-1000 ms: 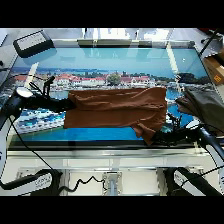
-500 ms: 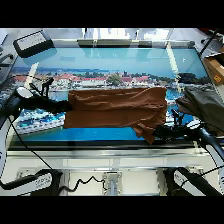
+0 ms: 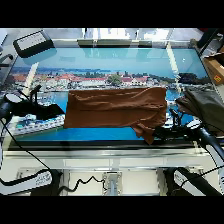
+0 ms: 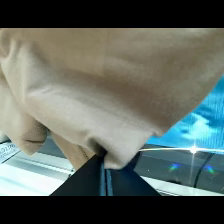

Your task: Fold the shirts.

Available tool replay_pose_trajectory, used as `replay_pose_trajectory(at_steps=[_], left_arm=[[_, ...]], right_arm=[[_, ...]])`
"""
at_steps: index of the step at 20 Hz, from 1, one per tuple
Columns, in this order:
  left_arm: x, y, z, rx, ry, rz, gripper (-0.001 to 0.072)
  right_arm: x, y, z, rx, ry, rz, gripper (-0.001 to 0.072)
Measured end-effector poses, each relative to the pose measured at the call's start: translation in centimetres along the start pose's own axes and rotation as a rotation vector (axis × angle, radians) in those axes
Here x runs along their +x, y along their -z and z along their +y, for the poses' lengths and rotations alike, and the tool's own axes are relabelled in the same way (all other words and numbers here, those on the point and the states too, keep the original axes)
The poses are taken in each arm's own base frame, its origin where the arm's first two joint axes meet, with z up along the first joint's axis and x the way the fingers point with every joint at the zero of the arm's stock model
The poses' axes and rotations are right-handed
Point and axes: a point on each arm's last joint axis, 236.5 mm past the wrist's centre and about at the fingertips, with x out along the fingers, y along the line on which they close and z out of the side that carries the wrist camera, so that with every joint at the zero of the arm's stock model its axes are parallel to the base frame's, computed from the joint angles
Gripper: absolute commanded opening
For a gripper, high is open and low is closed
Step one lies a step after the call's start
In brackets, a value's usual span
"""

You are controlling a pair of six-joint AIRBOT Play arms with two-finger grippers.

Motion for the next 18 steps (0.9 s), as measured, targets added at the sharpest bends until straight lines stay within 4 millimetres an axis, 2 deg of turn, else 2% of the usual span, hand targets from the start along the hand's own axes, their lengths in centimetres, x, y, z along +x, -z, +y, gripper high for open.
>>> replay_pose_trajectory(at_steps=[6,11,12,13,14,15,18], left_arm=[[3.7,3.4,1.1,-0.100,0.058,0.118,0.0598],[6.0,4.1,-0.1,-0.123,0.114,0.162,0.0587],[6.5,4.0,-0.4,-0.118,0.115,0.160,0.0477],[6.9,3.8,-0.3,-0.110,0.107,0.152,0.0262],[7.3,3.7,0.0,-0.094,0.087,0.146,0.0114],[7.5,3.5,0.3,-0.074,0.072,0.139,0.0019],[7.8,3.5,0.1,-0.035,0.076,0.139,0.0017]], right_arm=[[0.0,0.0,0.1,-0.007,-0.006,-0.002,0.0033],[0.0,-0.3,0.8,0.007,-0.033,-0.012,0.0033],[0.0,-0.4,0.9,0.008,-0.039,-0.015,0.0034],[0.0,-0.4,1.1,0.011,-0.048,-0.018,0.0033],[0.0,-0.5,1.3,0.012,-0.053,-0.020,0.0033],[0.0,-0.4,1.4,0.011,-0.057,-0.018,0.0032],[-0.1,-0.3,1.7,0.005,-0.073,-0.013,0.0030]])
